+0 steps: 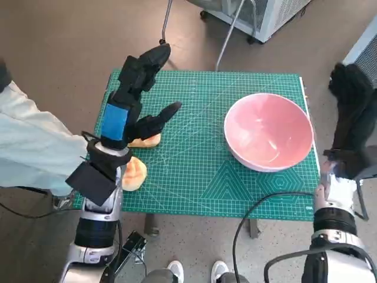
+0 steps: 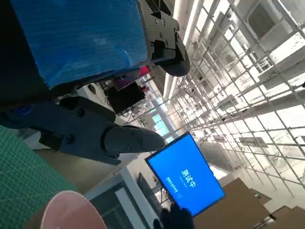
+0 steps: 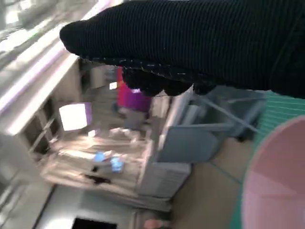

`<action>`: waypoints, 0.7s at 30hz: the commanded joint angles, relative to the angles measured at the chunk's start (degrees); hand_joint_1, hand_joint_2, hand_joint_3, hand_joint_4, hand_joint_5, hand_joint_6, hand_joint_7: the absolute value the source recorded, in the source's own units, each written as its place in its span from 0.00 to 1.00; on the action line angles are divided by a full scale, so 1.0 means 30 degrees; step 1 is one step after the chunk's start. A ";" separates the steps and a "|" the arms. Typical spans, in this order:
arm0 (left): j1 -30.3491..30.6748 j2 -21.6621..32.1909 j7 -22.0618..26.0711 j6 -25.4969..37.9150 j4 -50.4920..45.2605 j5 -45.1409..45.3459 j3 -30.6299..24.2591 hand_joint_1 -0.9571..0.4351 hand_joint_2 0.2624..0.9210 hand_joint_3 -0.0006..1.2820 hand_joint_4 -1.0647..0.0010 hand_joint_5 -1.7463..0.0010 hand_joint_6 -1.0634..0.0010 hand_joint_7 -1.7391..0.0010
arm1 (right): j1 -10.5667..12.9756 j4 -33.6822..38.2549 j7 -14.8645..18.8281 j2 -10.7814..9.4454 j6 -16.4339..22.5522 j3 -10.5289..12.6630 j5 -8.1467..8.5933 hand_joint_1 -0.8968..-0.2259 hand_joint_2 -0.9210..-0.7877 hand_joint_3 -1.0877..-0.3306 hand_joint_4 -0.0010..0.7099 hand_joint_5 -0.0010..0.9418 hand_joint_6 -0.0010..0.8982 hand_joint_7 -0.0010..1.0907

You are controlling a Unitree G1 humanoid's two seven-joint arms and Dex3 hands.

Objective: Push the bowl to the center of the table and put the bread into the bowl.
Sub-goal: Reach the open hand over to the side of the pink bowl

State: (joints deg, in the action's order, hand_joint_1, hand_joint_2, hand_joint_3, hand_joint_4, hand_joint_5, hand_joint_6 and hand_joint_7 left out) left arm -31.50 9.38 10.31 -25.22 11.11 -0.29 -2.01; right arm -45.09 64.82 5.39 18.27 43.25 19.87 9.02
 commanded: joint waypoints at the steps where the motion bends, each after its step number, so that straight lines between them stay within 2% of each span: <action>1: 0.0221 0.0092 -0.0165 -0.0229 -0.0117 0.0061 -0.0090 0.43 1.00 0.21 0.66 0.97 0.89 0.62 | 0.0087 0.1408 -0.0022 -0.0261 -0.1033 0.0377 0.0445 0.49 0.00 0.28 0.30 0.01 0.00 0.61; 13: 0.0390 0.0221 -0.0217 -0.0190 -0.0261 0.0202 -0.0120 0.42 1.00 0.21 0.66 0.97 0.89 0.62 | 0.0047 0.2671 0.0157 -0.1113 -0.3110 0.1008 0.1053 0.47 0.00 0.35 0.31 0.01 0.01 0.60; 18: 0.0472 0.0264 -0.0182 -0.0097 -0.0382 0.0147 -0.0121 0.42 1.00 0.21 0.66 0.97 0.89 0.62 | -0.0038 0.2905 0.0655 -0.1665 -0.3809 0.1542 0.1633 0.43 0.00 0.36 0.30 0.00 0.01 0.59; 21: 0.0549 0.0312 -0.0165 -0.0050 -0.0492 0.0146 -0.0137 0.42 1.00 0.21 0.66 0.97 0.89 0.62 | -0.0210 0.3031 0.1009 -0.1971 -0.4298 0.1842 0.2035 0.43 0.00 0.37 0.26 0.00 0.01 0.59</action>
State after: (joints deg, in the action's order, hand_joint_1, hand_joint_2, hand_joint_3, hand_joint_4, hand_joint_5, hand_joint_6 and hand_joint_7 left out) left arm -30.64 9.87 10.08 -25.21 10.71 -0.05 -2.24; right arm -45.99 72.38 7.22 14.12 33.04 24.46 13.81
